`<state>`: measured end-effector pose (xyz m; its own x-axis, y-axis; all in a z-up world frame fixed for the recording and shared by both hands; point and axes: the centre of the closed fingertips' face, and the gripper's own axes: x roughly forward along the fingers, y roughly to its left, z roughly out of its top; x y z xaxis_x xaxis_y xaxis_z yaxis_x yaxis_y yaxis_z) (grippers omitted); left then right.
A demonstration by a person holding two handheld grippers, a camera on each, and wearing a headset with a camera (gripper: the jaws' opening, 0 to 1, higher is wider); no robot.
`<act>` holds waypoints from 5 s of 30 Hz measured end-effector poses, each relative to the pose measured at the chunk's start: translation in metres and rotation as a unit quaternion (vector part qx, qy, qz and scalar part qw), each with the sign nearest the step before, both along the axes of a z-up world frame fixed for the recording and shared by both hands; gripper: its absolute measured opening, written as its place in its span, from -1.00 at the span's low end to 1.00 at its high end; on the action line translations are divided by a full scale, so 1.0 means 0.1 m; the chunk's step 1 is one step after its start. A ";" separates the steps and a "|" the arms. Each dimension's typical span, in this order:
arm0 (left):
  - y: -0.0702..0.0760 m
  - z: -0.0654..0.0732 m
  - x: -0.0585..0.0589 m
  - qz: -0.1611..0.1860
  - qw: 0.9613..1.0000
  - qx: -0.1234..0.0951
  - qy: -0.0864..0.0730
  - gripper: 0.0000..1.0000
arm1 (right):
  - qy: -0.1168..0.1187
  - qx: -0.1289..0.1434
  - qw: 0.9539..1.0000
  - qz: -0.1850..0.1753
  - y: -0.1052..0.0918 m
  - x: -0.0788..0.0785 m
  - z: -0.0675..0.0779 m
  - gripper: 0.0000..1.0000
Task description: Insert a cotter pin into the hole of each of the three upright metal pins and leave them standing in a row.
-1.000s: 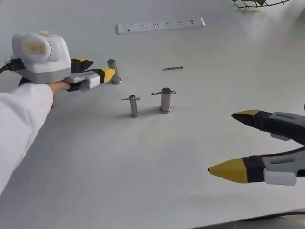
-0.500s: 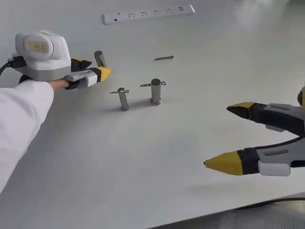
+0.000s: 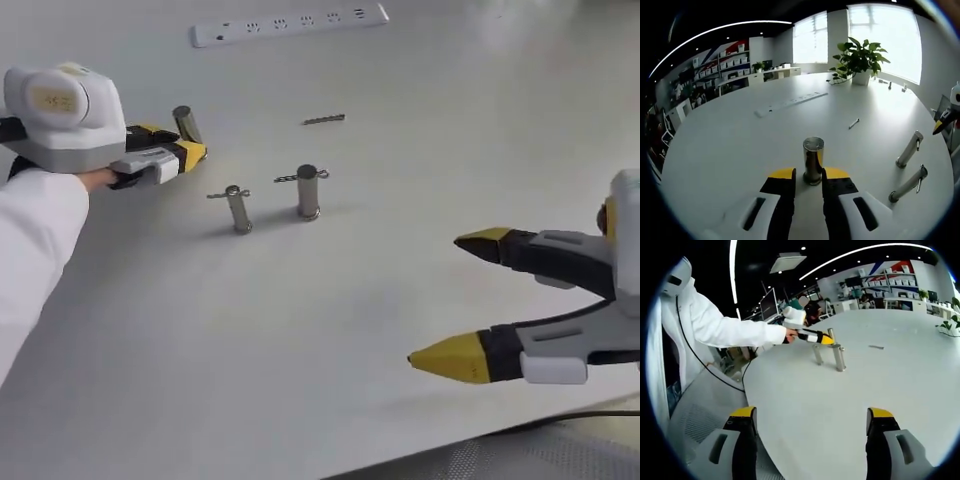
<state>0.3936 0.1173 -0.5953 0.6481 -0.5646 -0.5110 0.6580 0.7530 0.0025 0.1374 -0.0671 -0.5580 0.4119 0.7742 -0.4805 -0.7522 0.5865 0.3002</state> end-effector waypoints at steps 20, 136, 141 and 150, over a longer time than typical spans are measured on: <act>-0.11 -0.02 0.04 -0.015 1.000 0.003 0.007 -0.79 | 0.010 0.003 1.000 0.002 0.00 -0.07 -0.05 0.72; -0.69 0.35 -2.40 -0.186 0.977 -0.089 0.051 -0.07 | -0.022 -0.023 0.999 -0.029 -0.06 -0.17 0.17 0.77; -0.59 0.44 -2.61 -0.191 0.972 -0.110 0.080 0.37 | -0.022 -0.020 0.999 -0.028 -0.05 -0.17 0.18 0.78; -0.51 0.57 -2.80 -0.181 0.971 -0.128 0.091 0.91 | -0.017 -0.024 0.999 -0.019 -0.04 -0.17 0.17 0.79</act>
<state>0.1136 0.0666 -0.5388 0.2964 -0.8620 -0.4112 0.8512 0.4337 -0.2956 0.1201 -0.0709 -0.5410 0.4577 0.7335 -0.5025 -0.7381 0.6286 0.2452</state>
